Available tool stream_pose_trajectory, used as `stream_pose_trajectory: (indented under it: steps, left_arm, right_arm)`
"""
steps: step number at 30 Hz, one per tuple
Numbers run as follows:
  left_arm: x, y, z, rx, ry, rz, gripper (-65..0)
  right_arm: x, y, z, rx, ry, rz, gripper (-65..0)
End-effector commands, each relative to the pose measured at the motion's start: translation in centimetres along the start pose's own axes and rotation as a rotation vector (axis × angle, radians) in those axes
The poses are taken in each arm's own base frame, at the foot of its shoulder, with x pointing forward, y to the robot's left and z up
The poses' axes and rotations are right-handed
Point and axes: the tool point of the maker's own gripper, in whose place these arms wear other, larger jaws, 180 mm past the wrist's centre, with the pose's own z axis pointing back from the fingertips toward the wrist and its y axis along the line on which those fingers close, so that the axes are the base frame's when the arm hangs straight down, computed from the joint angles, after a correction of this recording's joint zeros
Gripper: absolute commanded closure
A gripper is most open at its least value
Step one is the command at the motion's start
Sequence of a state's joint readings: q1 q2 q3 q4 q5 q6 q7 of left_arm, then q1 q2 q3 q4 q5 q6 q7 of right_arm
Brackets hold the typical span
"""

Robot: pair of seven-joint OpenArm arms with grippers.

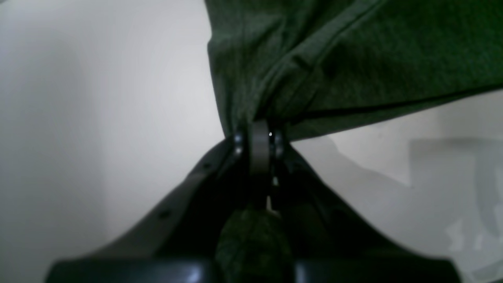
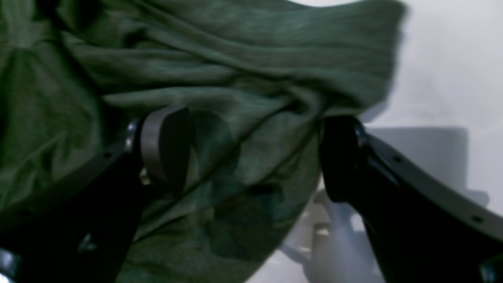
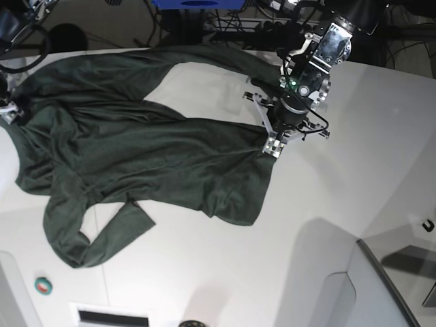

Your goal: Layout the t-shirt on the table in an organized manner, then fold the t-shirt properly

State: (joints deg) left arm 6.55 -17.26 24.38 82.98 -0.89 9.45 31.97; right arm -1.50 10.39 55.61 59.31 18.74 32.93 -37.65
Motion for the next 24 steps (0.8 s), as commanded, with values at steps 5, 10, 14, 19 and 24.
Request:
stream_pose_trajectory:
  steps: [5, 10, 14, 19, 24]
  left_arm:
    - [1.2, 1.2, 0.2, 0.029, -0.039, 0.011, 0.0]
    - [1.1, 1.2, 0.2, 0.029, -0.038, 0.010, 0.0]
    - [1.9, 0.6, 1.1, 0.016, -0.070, 0.017, 0.0]
    - [4.4, 0.6, 3.2, 0.005, -0.114, 0.021, 0.0]
    - [8.0, 3.2, 5.9, 0.052, -0.180, 0.057, 0.0]
  right_arm:
    - [-1.4, -0.1, 0.2, -0.003, 0.063, 0.041, -36.0]
    - [-1.0, -0.9, 1.9, -0.040, 0.028, 0.087, 0.0]
    - [0.1, -0.4, 3.4, -0.057, -0.011, 0.143, -0.2]
    - [1.8, 0.9, 6.0, -0.093, -0.012, 0.239, -0.2]
    - [4.0, 2.4, 8.8, -0.141, -0.029, 0.336, -0.2]
